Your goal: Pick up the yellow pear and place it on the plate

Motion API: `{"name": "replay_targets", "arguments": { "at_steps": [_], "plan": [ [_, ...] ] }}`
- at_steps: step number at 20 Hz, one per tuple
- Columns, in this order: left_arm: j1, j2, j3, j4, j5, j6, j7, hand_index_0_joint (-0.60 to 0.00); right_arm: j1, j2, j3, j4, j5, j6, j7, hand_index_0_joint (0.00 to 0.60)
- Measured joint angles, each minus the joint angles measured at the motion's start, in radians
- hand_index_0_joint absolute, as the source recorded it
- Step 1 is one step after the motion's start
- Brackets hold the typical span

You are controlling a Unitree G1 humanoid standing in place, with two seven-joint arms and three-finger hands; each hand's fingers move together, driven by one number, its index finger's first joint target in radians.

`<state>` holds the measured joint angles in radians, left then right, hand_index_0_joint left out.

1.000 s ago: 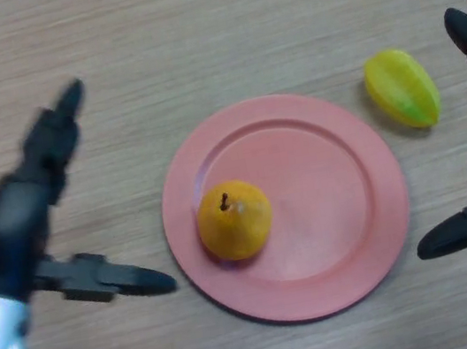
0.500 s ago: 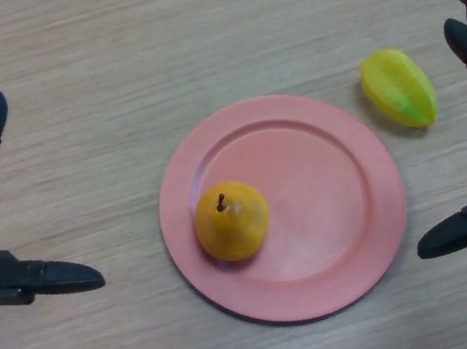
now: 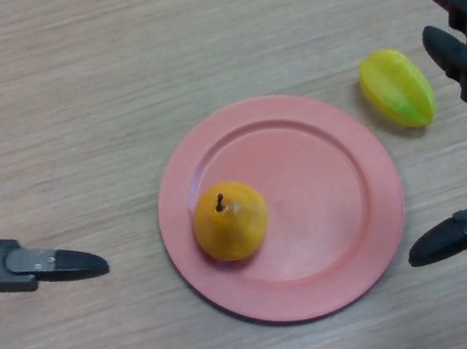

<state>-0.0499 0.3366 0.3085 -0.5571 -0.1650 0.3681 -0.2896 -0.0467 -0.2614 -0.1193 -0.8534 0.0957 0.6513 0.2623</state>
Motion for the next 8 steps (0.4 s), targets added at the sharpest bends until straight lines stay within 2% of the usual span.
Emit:
{"name": "replay_targets", "arguments": {
  "at_steps": [4,8],
  "plan": [
    [-0.041,0.002,-0.019,0.006,0.035,-0.003,-0.004,0.0,-0.005,0.0,0.0,-0.018,0.038,0.028,-0.01,0.0],
    [-0.045,0.002,-0.019,0.006,0.035,-0.003,-0.001,0.0,-0.002,0.0,0.0,-0.014,0.054,0.03,-0.019,0.0]
  ]
}}
